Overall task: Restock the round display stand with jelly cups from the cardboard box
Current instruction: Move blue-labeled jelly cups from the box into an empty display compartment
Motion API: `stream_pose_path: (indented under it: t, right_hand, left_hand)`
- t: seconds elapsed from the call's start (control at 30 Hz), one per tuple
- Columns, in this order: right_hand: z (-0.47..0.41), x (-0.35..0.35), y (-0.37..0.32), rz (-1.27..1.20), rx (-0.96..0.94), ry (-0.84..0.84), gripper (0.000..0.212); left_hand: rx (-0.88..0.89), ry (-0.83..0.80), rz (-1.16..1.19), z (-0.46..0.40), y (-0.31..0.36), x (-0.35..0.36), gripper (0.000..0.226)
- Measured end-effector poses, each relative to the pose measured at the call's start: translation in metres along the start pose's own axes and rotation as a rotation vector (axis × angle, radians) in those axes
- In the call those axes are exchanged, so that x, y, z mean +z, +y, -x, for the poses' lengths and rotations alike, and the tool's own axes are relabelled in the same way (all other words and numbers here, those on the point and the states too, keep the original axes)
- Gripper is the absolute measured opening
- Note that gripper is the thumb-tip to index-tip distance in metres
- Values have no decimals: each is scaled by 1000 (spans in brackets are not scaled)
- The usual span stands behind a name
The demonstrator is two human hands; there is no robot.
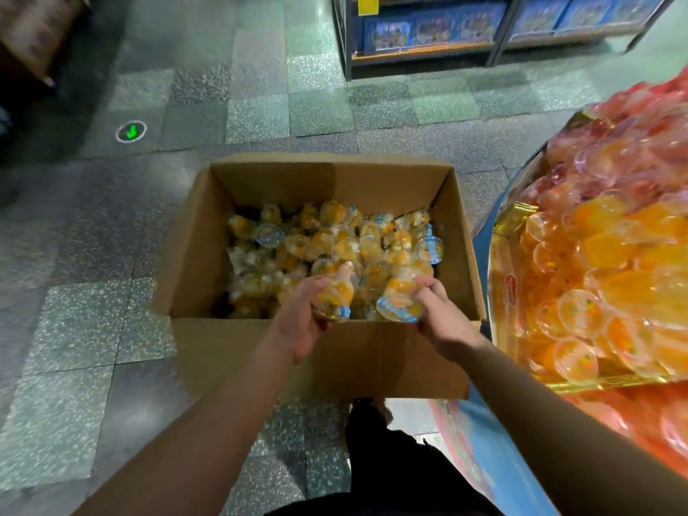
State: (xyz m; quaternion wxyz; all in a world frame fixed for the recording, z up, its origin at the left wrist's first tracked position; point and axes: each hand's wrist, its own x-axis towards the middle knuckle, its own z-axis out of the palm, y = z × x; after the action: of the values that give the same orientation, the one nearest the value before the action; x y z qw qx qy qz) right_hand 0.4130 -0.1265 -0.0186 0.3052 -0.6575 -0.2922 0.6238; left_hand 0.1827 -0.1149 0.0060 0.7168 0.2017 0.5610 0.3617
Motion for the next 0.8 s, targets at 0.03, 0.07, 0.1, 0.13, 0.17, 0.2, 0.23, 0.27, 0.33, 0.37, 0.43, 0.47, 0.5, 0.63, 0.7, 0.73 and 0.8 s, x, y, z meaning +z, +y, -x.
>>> stream_pose_path:
  t: [0.03,0.07,0.1,0.13,0.17,0.2,0.23,0.27,0.33,0.37,0.43,0.47,0.5,0.63,0.7,0.73,0.8]
  right_hand:
    - [17,2,3,-86,8,-43,23]
    - [36,4,5,-181,24,-78,15]
    - [57,6,8,-263,30,-116,17]
    - [77,8,12,-314,25,-162,24]
    - [96,10,18,-364,15,-208,32]
    - [118,11,23,-415,8,-253,42]
    - [138,12,28,-462,-4,-289,49]
    - [158,11,35,-493,-15,-325,52]
    - [194,9,50,-507,-48,-343,40]
    - [209,6,58,-488,-74,-328,33]
    - [239,-2,70,-417,-136,-254,37]
    - [254,-7,75,-388,-165,-219,44]
    - [267,-13,80,-369,-186,-195,49]
    - [324,-35,90,-381,-231,-83,33]
    - [348,-51,96,-373,-260,-3,33]
    - [360,-58,98,-373,-268,29,32]
    - [381,-77,106,-388,-275,69,30]
  left_hand:
    - [11,-20,8,16,-3,5,29]
    - [12,-39,16,33,-6,9,31]
    - [12,-56,19,48,-11,12,35]
    - [7,-63,21,66,-15,15,41]
    - [11,-68,19,81,-22,16,44]
    - [17,-71,18,98,-28,18,45]
    - [33,-77,14,111,-37,18,43]
    - [35,-77,14,126,-44,19,41]
    - [38,-83,10,155,-60,22,37]
    - [48,-95,12,166,-69,23,38]
    - [87,-154,-10,189,-83,29,43]
    - [104,-190,-30,203,-88,35,41]
    - [108,-219,-51,213,-93,40,35]
    - [19,-340,-80,251,-103,71,29]
    - [30,-418,-93,265,-111,91,41]
    - [17,-460,-74,272,-116,102,43]
    - [12,-498,-91,282,-128,122,28]
